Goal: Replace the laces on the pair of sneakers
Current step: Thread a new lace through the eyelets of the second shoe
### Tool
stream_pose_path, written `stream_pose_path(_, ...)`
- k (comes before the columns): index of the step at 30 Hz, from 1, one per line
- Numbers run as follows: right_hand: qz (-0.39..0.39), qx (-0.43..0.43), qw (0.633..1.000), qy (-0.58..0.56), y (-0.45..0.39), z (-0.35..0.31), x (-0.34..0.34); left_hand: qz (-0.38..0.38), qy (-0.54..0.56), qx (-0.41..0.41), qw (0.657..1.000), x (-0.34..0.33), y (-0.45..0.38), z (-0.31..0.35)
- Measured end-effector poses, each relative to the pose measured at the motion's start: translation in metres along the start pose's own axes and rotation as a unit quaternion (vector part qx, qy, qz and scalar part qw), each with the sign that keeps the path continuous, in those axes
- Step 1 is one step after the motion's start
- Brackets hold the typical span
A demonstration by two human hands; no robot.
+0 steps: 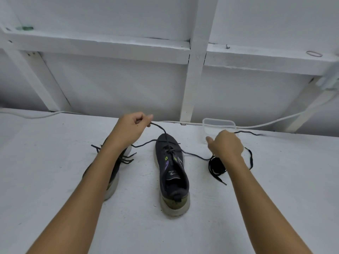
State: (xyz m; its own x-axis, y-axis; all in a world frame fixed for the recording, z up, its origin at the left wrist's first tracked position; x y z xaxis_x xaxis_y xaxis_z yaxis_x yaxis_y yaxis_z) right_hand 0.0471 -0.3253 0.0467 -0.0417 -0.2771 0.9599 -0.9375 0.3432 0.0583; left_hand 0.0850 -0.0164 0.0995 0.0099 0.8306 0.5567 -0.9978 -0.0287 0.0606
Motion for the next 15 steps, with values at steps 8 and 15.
stream_pose_path(8,-0.052,0.311,0.925,-0.212,0.027,-0.105,0.014,-0.051,-0.012,-0.019,0.998,-0.02,0.005,0.011)
stream_pose_path(15,0.038,0.219,0.951,-0.213,0.003,-0.095,0.008,-0.098,-0.051,0.004,0.994,-0.021,0.005,-0.004)
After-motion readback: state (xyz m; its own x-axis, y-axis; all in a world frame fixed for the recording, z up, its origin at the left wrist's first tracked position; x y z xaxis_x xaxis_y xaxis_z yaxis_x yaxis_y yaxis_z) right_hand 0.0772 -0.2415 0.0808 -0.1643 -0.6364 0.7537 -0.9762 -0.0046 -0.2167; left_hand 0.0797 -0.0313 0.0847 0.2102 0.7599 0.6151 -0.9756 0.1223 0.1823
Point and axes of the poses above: each hand's wrist, its own y-axis away from the middle knuckle, its own x-axis out of the back of the hand, z = x × y, the point moved 6 cm from there along -y, towards the middle knuckle, and after that the axes turned 12 degrees about x, right-handed, at the moved point
